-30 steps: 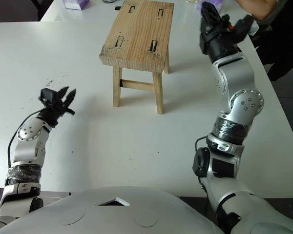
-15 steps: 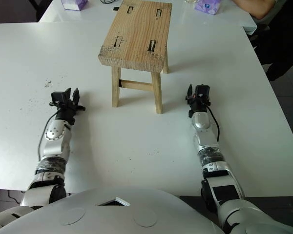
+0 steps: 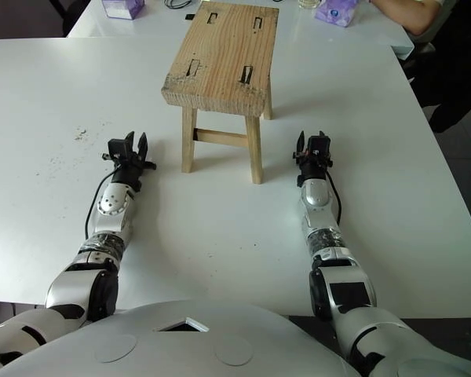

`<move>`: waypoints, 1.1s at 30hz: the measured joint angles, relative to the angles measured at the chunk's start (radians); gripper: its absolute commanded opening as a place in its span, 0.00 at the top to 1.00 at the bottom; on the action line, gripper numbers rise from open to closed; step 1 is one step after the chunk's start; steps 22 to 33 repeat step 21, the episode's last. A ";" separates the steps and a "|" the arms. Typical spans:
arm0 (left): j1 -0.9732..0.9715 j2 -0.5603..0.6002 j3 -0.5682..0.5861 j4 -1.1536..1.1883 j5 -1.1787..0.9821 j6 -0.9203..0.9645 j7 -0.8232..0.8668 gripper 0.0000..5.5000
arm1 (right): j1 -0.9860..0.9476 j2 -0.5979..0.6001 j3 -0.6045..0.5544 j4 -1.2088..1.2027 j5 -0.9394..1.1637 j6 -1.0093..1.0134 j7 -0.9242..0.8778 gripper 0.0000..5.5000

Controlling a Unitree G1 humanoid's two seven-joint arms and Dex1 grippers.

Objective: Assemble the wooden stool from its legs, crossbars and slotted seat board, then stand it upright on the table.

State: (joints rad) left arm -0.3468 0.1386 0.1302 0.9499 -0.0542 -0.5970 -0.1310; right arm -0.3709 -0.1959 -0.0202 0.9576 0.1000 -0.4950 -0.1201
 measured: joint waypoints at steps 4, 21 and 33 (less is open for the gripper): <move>-0.048 -0.012 0.022 0.073 -0.026 -0.010 0.006 0.75 | -0.057 0.001 -0.045 0.081 0.005 0.005 0.018 0.58; -0.143 0.005 0.019 0.243 0.033 0.018 0.121 0.60 | -0.131 -0.029 -0.069 0.245 -0.079 0.020 -0.023 0.58; -0.143 0.005 0.019 0.243 0.033 0.018 0.121 0.60 | -0.131 -0.029 -0.069 0.245 -0.079 0.020 -0.023 0.58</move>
